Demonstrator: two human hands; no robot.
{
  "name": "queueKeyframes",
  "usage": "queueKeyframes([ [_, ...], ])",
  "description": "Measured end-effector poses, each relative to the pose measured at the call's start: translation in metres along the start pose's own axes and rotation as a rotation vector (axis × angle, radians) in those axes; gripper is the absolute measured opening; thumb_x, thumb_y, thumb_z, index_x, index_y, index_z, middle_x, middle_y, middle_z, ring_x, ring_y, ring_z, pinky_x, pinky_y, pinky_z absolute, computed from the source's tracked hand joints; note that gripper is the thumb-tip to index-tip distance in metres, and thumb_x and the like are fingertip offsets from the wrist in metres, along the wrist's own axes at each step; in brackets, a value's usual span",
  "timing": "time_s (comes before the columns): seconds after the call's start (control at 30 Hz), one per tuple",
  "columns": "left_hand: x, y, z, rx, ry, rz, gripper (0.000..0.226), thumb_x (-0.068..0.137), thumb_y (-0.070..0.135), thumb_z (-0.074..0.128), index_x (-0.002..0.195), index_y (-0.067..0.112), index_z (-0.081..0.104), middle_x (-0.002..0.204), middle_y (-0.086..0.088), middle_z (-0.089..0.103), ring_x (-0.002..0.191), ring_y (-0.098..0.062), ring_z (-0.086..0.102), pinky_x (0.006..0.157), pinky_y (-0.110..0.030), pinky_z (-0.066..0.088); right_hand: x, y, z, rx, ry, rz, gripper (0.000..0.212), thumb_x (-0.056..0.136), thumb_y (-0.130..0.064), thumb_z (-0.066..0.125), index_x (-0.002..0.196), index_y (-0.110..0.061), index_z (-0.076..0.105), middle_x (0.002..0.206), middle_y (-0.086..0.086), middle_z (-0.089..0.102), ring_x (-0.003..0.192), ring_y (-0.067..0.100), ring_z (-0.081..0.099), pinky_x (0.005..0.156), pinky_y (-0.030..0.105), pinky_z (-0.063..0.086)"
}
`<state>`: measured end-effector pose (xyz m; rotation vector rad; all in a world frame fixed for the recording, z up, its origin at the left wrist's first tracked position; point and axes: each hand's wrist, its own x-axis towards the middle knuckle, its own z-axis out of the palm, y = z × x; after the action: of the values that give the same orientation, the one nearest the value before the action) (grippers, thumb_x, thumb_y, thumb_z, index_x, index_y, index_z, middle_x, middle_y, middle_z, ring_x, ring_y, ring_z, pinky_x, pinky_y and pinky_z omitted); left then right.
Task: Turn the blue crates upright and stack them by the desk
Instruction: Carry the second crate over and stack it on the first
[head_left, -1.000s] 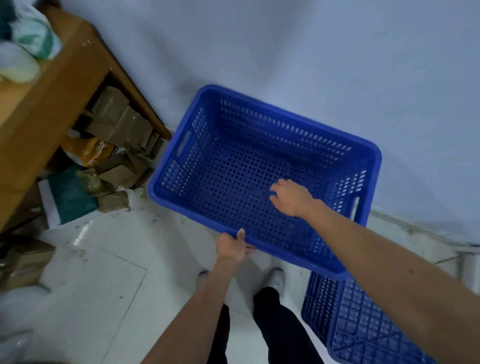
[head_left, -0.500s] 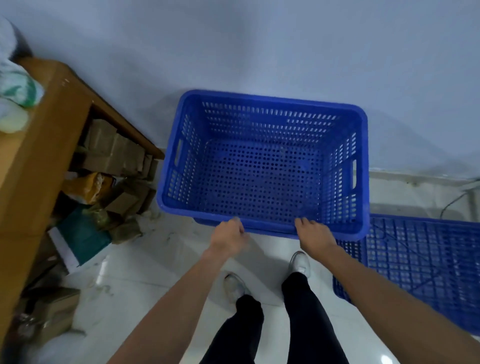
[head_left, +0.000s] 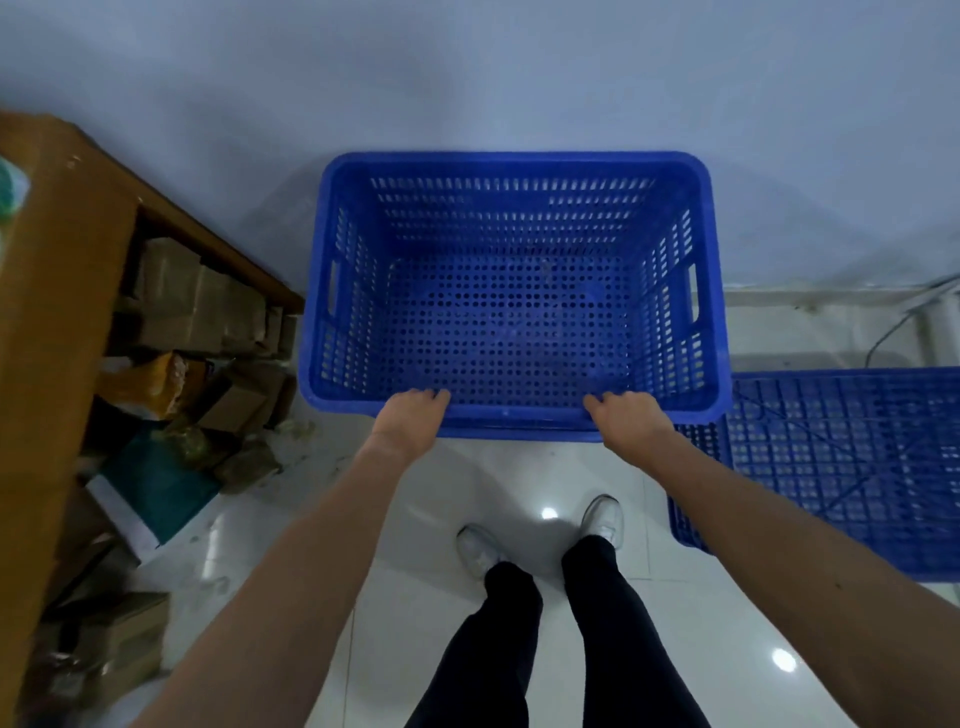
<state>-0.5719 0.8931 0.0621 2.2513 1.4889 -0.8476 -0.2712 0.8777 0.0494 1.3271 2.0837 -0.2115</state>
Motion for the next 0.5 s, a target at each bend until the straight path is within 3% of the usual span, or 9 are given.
queueKeyframes([
  [0.2,-0.001,-0.004,-0.016,0.000,-0.013,-0.083,0.034,0.092,0.008,0.053,0.125,0.016,0.053,0.098,-0.008,0.065,0.088,-0.027,0.064,0.073,-0.037,0.049,-0.004,0.004,-0.011,-0.054,0.027,-0.030,0.051,0.095,-0.012,0.050,0.144,-0.014,0.035,0.112,0.007,0.063,0.090,0.026,0.065,0.060,0.034,0.040],
  [0.5,-0.006,0.014,0.002,0.035,-0.044,-0.047,0.032,0.095,0.004,0.044,0.124,0.012,0.055,0.106,-0.010,0.065,0.095,-0.027,0.065,0.078,-0.037,0.050,-0.027,0.001,0.012,0.072,0.037,-0.018,0.050,0.097,-0.015,0.047,0.145,-0.015,0.034,0.121,0.008,0.058,0.100,0.026,0.062,0.066,0.034,0.043],
])
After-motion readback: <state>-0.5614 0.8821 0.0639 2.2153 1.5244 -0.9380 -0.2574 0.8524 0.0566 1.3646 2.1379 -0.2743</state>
